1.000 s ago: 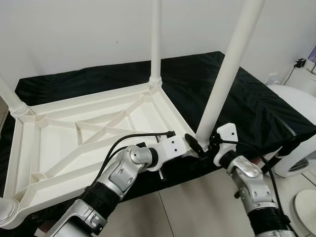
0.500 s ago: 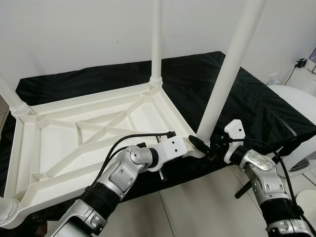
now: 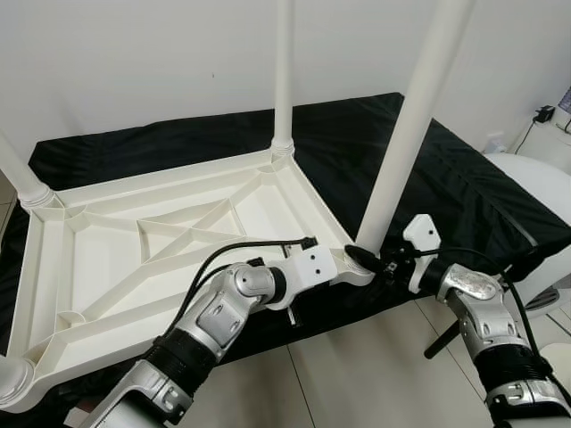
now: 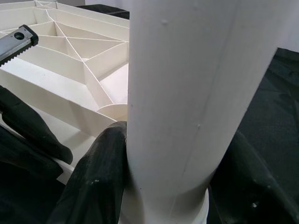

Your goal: Building children table

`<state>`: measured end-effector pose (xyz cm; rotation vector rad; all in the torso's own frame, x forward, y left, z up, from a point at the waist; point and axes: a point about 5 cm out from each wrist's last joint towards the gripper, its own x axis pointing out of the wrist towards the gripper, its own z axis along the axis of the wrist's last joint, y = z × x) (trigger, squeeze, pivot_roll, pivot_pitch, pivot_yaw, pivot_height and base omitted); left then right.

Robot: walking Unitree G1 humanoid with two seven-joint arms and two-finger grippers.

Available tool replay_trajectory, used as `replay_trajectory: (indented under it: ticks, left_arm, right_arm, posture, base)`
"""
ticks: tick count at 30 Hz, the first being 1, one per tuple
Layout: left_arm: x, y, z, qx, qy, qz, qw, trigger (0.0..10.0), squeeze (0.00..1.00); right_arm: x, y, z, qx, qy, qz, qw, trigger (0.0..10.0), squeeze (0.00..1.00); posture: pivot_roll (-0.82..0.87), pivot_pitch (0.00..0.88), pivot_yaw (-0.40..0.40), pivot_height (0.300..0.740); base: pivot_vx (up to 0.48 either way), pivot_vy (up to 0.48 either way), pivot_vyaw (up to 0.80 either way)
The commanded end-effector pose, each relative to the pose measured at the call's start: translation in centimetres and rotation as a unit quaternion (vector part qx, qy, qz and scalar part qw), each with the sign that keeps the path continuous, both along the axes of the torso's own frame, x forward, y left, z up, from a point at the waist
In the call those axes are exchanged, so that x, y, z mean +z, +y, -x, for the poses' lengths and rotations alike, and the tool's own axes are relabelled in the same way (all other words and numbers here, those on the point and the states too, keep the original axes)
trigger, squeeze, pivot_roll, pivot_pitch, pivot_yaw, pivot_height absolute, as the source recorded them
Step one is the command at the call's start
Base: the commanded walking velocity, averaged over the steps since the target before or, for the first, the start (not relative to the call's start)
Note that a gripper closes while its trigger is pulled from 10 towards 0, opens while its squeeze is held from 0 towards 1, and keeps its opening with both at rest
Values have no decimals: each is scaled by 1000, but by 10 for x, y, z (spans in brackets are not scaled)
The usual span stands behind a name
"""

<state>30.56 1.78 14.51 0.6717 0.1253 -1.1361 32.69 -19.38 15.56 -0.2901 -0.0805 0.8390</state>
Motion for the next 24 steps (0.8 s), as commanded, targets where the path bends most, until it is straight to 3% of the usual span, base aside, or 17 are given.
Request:
replay_trajectory:
  ticks: [1,3,4,5,11,15,24]
  left_arm:
    - [-8,-3,5,-22,22,-15,999,10000,0]
    - [-8,-3,5,-23,22,-15,999,10000,0]
    - [-8,-3,6,-23,22,-15,999,10000,0]
    - [-8,-3,6,-24,22,-16,999,10000,0]
    - [-8,-3,6,-24,23,-15,999,10000,0]
    - [-8,-4,7,-24,24,-14,999,10000,0]
    - [-9,-5,7,-24,24,-12,999,10000,0]
  right_arm:
    - [-3,4,1,17,-4,22,1000,0,0]
    - [-4,4,1,14,-5,22,1000,0,0]
    - [-4,4,2,13,-4,21,1000,1686,0]
    - [-5,4,2,7,-2,15,1000,10000,0]
    - [-6,6,3,-6,7,-12,1000,10000,0]
    - [-11,16,10,-39,10,-60,997,10000,0]
    - [-16,26,14,-94,8,-90,991,10000,0]
  posture:
    - [-95,54,39,740]
    - [-96,54,40,740]
    - [-96,54,40,740]
    - [-96,56,40,740]
    - [-96,58,39,740]
    - [-97,59,34,740]
    - [-102,61,31,740]
  base:
    - [0,0,0]
    - [0,0,0]
    - [0,0,0]
    - [0,0,0]
    - [0,0,0]
    - [0,0,0]
    - [0,0,0]
